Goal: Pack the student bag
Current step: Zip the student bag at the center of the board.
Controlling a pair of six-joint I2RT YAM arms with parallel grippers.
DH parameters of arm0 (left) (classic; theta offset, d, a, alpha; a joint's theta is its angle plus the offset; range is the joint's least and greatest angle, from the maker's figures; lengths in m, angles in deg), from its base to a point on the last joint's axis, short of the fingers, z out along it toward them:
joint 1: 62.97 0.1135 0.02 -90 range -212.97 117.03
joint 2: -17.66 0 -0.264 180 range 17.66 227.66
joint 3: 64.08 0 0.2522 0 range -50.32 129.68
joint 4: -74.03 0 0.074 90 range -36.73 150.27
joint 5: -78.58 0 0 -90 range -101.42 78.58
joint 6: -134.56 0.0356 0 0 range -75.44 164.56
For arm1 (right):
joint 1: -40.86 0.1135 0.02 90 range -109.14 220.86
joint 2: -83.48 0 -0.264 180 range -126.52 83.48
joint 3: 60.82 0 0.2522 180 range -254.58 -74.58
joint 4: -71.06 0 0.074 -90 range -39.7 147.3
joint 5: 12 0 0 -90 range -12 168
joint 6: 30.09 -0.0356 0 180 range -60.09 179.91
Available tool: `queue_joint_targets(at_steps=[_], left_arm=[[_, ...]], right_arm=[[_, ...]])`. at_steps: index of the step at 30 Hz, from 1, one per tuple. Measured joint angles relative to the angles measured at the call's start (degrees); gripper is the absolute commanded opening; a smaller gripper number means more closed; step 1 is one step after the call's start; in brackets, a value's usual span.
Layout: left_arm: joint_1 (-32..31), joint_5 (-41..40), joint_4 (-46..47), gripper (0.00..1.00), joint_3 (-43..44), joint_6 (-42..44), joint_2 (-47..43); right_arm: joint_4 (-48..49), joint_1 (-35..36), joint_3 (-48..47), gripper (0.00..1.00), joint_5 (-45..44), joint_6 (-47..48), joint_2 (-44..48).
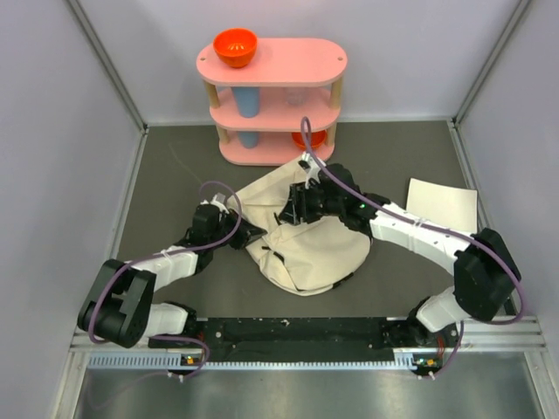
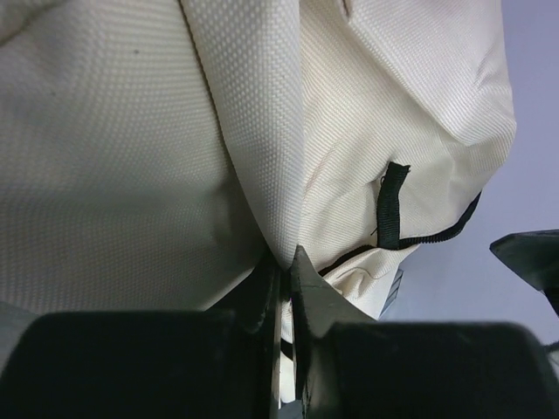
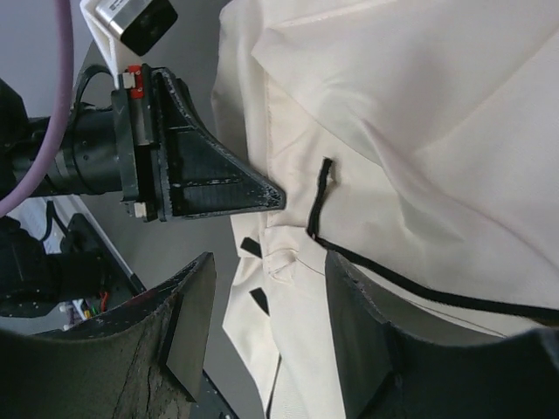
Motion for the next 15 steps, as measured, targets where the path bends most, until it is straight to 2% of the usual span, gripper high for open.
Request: queue_joint_targets(at_steps=[3,13,15], left_arm=[[0.0,0.0,-0.02,0.0,0.02,0.37,-0.13],[0.0,0.26,-1.73,0.0,0.13,1.97,-4.11],[0.0,0.42,-2.05,0.0,0.15,2.23,-5.2]], right_arm=[[-1.36,1.33,-2.49,0.52,0.48,1.6,-2.01],[-4.59,2.62,-7.87,0.47,-0.68,4.35,-10.75],[-5.07,2.8,-7.96,0.43,-1.46,4.9,-11.82]])
